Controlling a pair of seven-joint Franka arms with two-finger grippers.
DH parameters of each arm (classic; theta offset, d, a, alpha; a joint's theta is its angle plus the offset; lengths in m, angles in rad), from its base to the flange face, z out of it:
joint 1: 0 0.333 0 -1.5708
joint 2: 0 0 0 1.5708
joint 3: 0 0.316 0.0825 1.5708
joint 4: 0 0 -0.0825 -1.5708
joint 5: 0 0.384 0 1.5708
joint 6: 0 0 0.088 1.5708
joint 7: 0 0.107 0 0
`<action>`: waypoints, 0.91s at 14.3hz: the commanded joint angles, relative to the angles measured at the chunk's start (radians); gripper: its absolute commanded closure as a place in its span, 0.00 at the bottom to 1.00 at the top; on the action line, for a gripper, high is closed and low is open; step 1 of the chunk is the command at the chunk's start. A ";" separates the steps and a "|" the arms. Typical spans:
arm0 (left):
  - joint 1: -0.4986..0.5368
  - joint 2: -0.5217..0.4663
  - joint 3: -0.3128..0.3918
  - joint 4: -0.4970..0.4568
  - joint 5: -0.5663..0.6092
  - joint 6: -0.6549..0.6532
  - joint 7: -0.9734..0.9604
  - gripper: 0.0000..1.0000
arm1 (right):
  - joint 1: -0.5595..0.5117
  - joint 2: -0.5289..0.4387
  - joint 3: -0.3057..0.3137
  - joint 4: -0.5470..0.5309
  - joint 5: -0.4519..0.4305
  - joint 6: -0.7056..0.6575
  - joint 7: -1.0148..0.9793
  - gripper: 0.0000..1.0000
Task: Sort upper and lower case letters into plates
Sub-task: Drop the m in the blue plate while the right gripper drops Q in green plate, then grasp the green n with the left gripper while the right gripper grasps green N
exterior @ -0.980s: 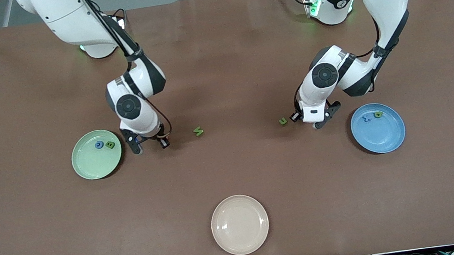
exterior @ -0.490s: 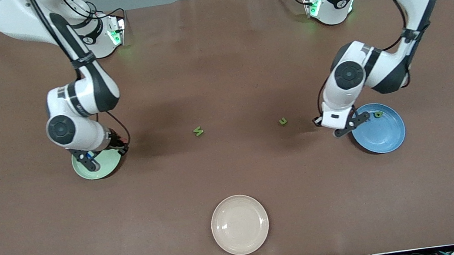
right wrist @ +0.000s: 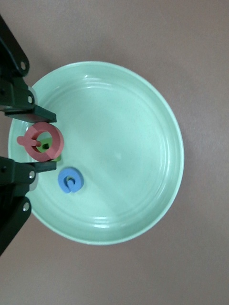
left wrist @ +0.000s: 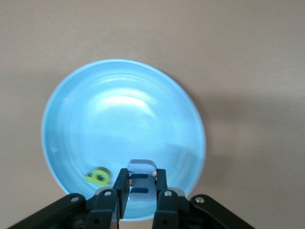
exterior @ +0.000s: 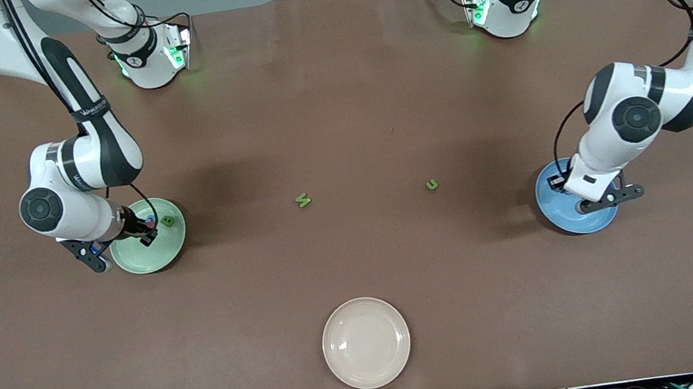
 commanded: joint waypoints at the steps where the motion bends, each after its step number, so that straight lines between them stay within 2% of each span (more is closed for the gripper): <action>1: 0.055 0.070 -0.009 0.048 0.055 0.010 0.103 0.92 | -0.008 0.037 0.013 -0.002 -0.016 0.054 0.000 0.99; 6: 0.084 0.197 -0.004 0.148 0.114 0.010 0.301 0.91 | -0.008 0.088 0.013 -0.001 -0.016 0.123 0.001 0.99; 8: 0.084 0.236 -0.004 0.174 0.175 0.010 0.321 0.91 | -0.008 0.097 0.013 0.001 -0.016 0.134 0.004 0.98; 13: 0.103 0.253 -0.003 0.172 0.206 0.010 0.319 0.91 | -0.007 0.115 0.014 0.001 -0.015 0.156 0.010 0.98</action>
